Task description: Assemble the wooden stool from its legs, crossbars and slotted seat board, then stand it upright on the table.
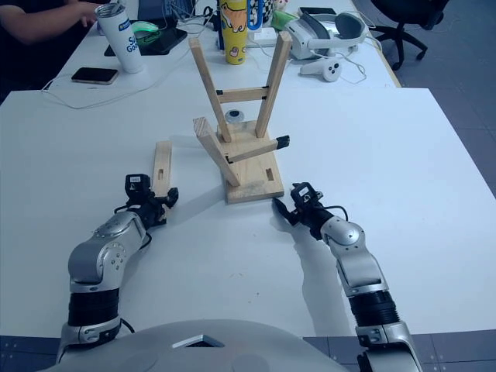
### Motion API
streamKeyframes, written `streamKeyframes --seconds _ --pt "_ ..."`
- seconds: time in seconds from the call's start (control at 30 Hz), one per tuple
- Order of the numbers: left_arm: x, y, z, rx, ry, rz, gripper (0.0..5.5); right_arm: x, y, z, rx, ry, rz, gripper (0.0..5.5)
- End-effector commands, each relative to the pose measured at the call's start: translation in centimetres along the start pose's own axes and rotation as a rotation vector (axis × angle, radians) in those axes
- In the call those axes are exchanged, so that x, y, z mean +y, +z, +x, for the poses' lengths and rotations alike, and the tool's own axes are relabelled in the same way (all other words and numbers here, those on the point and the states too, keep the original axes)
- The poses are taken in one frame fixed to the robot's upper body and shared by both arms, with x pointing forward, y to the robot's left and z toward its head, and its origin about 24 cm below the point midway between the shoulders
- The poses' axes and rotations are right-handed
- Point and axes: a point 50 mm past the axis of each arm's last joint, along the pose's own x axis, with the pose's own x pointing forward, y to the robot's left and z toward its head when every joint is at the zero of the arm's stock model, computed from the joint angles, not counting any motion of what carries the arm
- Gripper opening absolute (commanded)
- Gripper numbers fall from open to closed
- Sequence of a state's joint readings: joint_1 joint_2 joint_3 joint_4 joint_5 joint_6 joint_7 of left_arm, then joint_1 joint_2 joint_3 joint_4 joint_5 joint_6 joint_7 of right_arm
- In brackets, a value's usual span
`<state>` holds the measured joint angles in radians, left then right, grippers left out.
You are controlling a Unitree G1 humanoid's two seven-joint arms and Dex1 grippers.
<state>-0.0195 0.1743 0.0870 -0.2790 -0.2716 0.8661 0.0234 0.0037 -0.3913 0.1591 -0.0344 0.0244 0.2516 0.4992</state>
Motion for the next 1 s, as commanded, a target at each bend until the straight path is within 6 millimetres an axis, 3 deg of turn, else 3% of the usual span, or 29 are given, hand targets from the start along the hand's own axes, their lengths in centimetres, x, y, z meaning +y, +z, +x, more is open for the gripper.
streamKeyframes --seconds 0.03,0.3,0.63,0.8,0.93,1.0 --pt "2.4 -0.3 0.3 0.024 0.05 -0.025 3.24 1.9 -0.6 0.6 0.034 0.138 -0.026 3.39" --pt "4.1 2.6 0.5 -0.134 0.03 -0.039 2.11 2.4 -0.3 0.8 0.016 0.135 -0.011 3.39" --pt "6.1 8.2 -0.3 -0.482 0.085 -0.004 2.06 3.5 -0.2 1.2 0.015 0.231 0.012 3.39" --pt "6.0 14.5 -3.7 -0.86 0.049 0.033 2.06 1.8 -1.8 -0.3 0.081 0.158 0.023 3.39" --pt "3.5 21.4 -8.1 -1.116 -0.22 0.109 2.06 -0.1 -1.8 -2.4 0.061 0.086 0.027 3.39" --pt "1.7 23.8 -10.2 -1.174 -0.396 0.18 2.06 -0.4 -1.5 -3.2 0.021 0.064 0.039 3.39"
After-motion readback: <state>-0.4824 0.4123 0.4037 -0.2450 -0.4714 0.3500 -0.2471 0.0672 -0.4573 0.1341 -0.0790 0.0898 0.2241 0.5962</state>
